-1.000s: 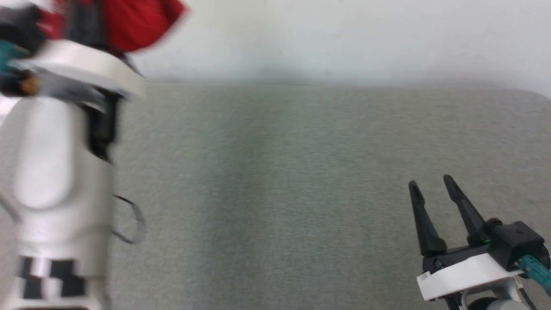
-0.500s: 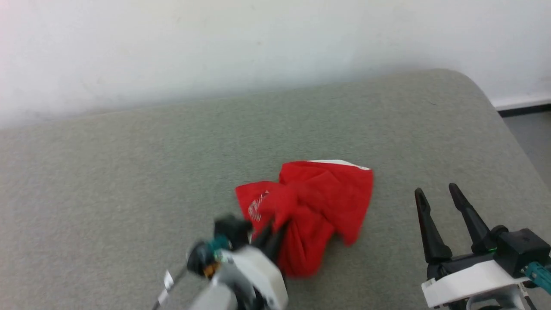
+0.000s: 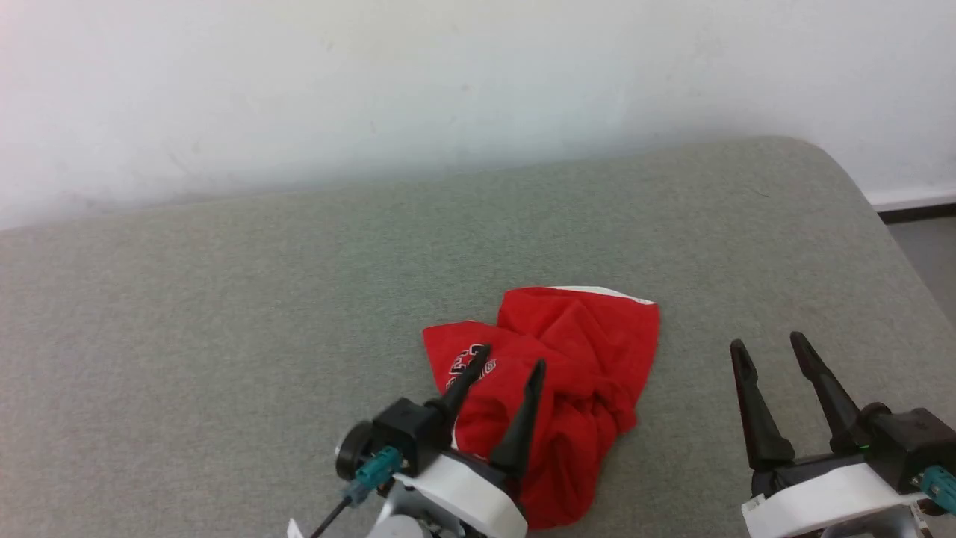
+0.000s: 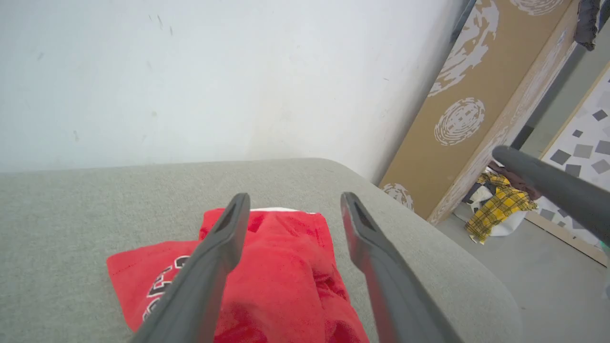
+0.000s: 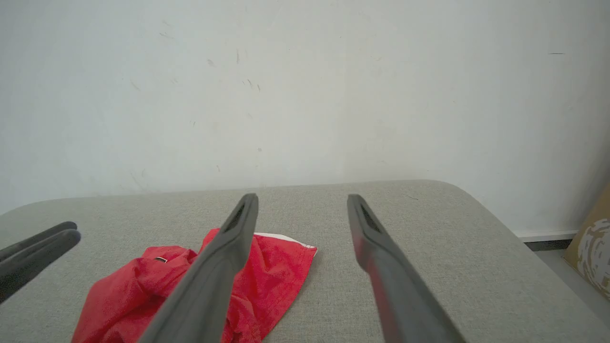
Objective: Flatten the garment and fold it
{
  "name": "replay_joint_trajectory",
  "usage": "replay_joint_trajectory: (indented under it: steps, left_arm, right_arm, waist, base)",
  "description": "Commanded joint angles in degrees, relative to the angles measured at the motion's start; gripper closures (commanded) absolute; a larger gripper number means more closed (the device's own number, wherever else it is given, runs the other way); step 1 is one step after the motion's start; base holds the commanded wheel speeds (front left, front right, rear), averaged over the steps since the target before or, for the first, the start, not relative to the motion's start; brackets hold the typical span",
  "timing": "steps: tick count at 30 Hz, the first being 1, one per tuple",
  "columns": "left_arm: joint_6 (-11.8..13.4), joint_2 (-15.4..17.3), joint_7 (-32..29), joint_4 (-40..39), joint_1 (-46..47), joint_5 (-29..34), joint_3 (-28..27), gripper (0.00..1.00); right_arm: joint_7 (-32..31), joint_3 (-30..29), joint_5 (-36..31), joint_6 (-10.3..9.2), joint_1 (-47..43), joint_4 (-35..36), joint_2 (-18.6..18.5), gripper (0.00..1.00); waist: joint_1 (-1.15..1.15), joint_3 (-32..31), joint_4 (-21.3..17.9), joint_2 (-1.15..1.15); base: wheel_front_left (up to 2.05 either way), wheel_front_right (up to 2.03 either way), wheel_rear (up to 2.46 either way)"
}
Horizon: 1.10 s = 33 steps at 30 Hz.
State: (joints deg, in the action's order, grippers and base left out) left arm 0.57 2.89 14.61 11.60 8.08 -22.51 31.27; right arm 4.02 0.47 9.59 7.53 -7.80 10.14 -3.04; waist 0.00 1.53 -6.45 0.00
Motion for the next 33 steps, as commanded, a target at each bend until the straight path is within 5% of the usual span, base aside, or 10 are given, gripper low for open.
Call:
replay_joint_trajectory:
  steps: [1,15,23,33]
  left_arm:
    - [0.72,0.0,0.29,-1.24,-0.79,0.97,-0.81,0.0]
    - [7.62,5.16,0.38,-9.65,-6.22,4.06,-19.9,0.0]
    - [7.08,7.56,0.39,-10.6,-12.04,3.72,-24.95,0.0]
    - [5.59,5.42,0.39,-10.59,-12.28,3.95,-24.26,0.0]
  right_arm:
    - [-0.26,-0.14,-0.25,-0.04,-0.76,0.36,0.16,0.0]
    - [-3.47,0.19,-0.92,-0.04,-2.89,1.2,0.16,0.0]
    - [-9.5,3.08,-1.56,-0.04,-1.56,0.29,0.02,0.0]
    - [-24.14,15.47,5.08,-0.04,9.15,-6.85,-6.28,0.0]
  waist:
    - [0.0,-0.63,1.02,0.0]
    - [0.0,-2.12,4.81,0.0]
    - [0.0,-2.19,7.89,0.0]
    - [0.0,-1.56,10.39,0.0]
  base:
    - [0.0,0.0,0.0]
    - [0.0,0.0,0.0]
    - [0.0,0.0,0.0]
    - [0.0,0.0,0.0]
